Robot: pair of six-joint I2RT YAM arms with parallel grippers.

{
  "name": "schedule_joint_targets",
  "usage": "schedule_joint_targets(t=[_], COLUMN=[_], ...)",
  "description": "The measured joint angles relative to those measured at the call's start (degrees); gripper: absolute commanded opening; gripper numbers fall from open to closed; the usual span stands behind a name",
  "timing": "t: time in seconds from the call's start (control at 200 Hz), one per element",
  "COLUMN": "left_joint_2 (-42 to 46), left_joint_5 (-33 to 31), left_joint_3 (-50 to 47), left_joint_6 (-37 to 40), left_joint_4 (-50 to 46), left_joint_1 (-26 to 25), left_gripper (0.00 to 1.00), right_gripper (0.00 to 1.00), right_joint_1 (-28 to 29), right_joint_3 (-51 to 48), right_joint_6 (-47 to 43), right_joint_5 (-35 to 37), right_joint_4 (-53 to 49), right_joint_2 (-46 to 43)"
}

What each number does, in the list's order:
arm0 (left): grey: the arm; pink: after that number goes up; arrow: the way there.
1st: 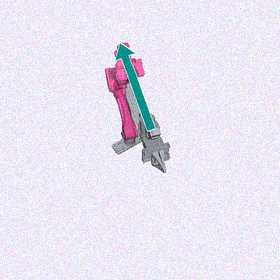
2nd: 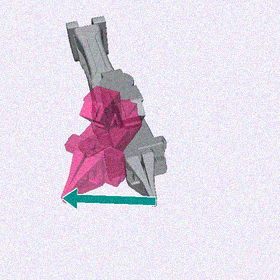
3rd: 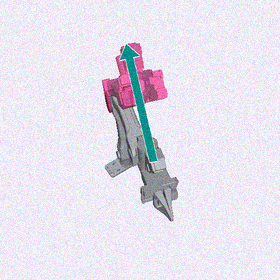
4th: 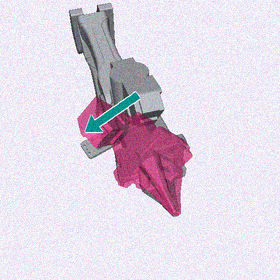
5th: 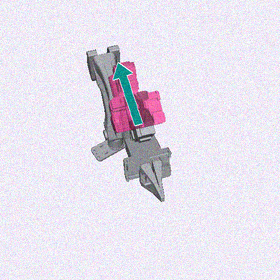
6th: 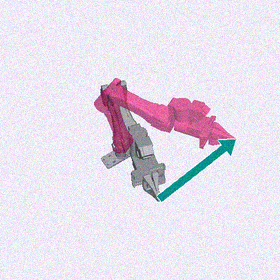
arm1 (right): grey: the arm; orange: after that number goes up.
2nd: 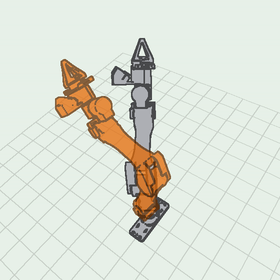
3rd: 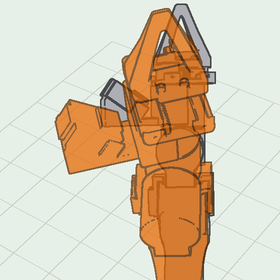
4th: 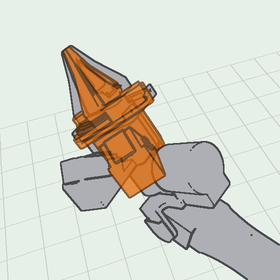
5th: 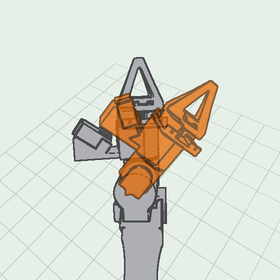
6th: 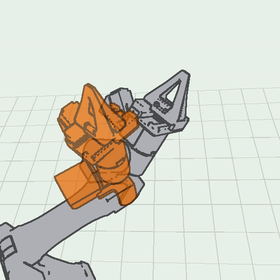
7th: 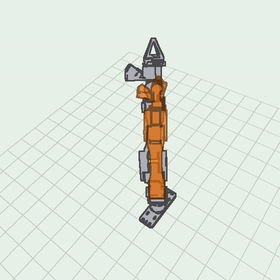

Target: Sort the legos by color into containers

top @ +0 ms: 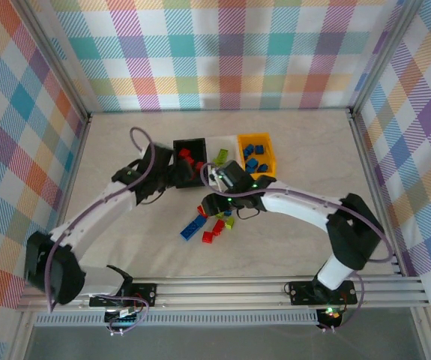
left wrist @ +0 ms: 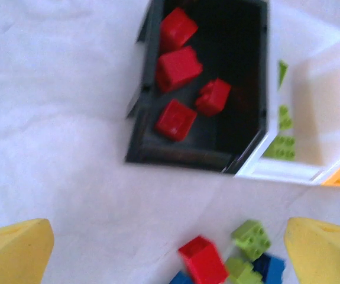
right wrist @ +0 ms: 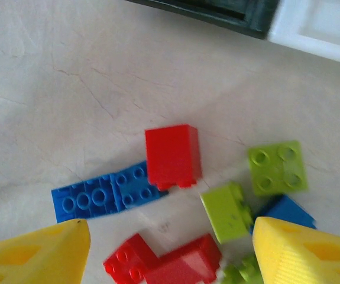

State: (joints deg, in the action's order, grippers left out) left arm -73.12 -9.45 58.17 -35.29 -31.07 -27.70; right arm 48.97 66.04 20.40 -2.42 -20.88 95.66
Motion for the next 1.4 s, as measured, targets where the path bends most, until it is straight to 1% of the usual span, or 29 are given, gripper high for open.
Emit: schedule_joint_targets(t=[0.12,0.245,0.375,0.515,0.72,1.065,1.21,1.27,1.4], left_joint_2=[6.32,10.49,12.46,13.11,13.11,13.11,13.18,13.42,14.49], left_joint_5=[-0.07,-0.57,-1.22,-2.21,-3.26,-3.65,-3.63,-3.63,-3.56], left_joint_3=[-7.93,-12.02,-12.61,-12.61,-12.61,-12.61,-12.61,-12.61,-12.61], left_joint_6=[-1.60,-2.69,-2.86,-2.89,-2.86,-2.86,-2.84,-2.84,-2.84], left_joint_4=[-1.40,-3.82,-5.22,-5.55,-6.51,-6.60,-6.93,-7.15,-8.00], left_joint_1=[0.00,0.00,0.00,0.00,0.00,0.00,0.00,0.00,0.00], left_gripper=[1.00,1.00,1.00,1.00,1.00,1.00,1.00,1.00,1.00], right_gripper=[0.74,0.72,0.70,0.67,0.57,0.34,0.29,0.28,0.28], right_joint_1=[0.96,1.70,2.23,3.08,3.96,3.93,3.93,3.91,3.10], right_joint_3=[5.18,9.57,13.05,14.60,15.98,16.85,16.90,17.44,22.84], right_joint_6=[-1.31,-2.45,-3.26,-3.39,-3.41,-4.00,-4.61,-4.83,-5.09], right_joint_5=[0.66,2.21,3.76,4.79,5.51,6.62,7.78,8.17,8.92], right_joint_4=[-0.83,-2.62,-4.37,-5.49,-7.06,-7.30,-7.28,-7.50,-7.43], right_joint_2=[6.51,11.45,14.86,17.31,20.59,21.18,20.00,19.04,18.27])
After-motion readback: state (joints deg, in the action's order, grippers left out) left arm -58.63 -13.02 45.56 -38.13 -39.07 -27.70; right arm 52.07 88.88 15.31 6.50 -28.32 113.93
